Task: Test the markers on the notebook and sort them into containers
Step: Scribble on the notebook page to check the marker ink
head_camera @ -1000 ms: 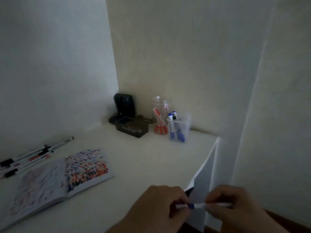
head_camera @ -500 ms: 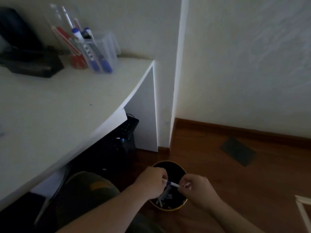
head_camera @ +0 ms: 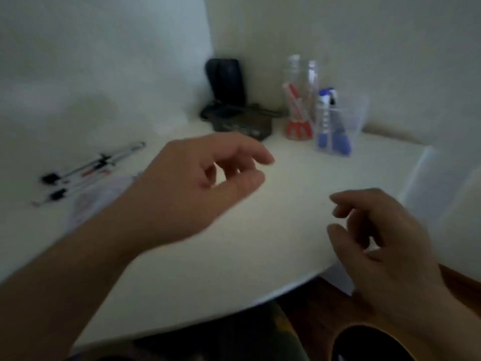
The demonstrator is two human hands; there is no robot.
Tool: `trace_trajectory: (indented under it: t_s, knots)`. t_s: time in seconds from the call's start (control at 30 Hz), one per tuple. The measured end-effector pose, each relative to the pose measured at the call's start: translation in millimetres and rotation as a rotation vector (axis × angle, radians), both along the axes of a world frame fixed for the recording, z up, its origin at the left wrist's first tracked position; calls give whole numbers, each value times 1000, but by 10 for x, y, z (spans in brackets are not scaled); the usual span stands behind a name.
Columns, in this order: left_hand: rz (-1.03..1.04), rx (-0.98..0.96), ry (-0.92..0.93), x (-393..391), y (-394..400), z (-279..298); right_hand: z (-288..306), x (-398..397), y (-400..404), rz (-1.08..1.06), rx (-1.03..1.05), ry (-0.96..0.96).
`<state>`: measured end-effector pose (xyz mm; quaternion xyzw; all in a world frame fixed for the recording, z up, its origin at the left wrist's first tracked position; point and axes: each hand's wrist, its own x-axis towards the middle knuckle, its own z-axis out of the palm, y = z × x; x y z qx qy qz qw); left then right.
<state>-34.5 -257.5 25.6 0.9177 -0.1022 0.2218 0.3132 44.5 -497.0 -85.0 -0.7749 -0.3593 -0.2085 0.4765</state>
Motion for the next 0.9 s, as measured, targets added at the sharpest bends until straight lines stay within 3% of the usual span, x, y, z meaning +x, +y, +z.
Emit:
trace_trajectory:
  t_s: [0.17, 0.3, 0.37, 0.47, 0.57, 0.77, 0.9]
  knots:
    - [527, 90, 241, 238, 1672, -250, 561, 190, 1569, 360, -181, -92]
    - [851, 122, 318, 152, 2673, -594, 585, 441, 2732, 408, -648, -79]
    - [993, 170, 342, 44, 3009, -746, 475, 558, 3096, 386, -752, -49]
    - [1089, 252, 290, -77, 3217, -983, 262, 677, 3296, 303, -665, 47]
    - [1046, 261, 239, -55, 3285, -1103, 171, 731, 3295, 312, -427, 202]
    - [1069, 398, 251, -9, 3356, -1138, 201, 730, 3220, 318, -249, 287]
    - [954, 487, -3, -27, 3062, -918, 246, 686, 3184, 387, -167, 211]
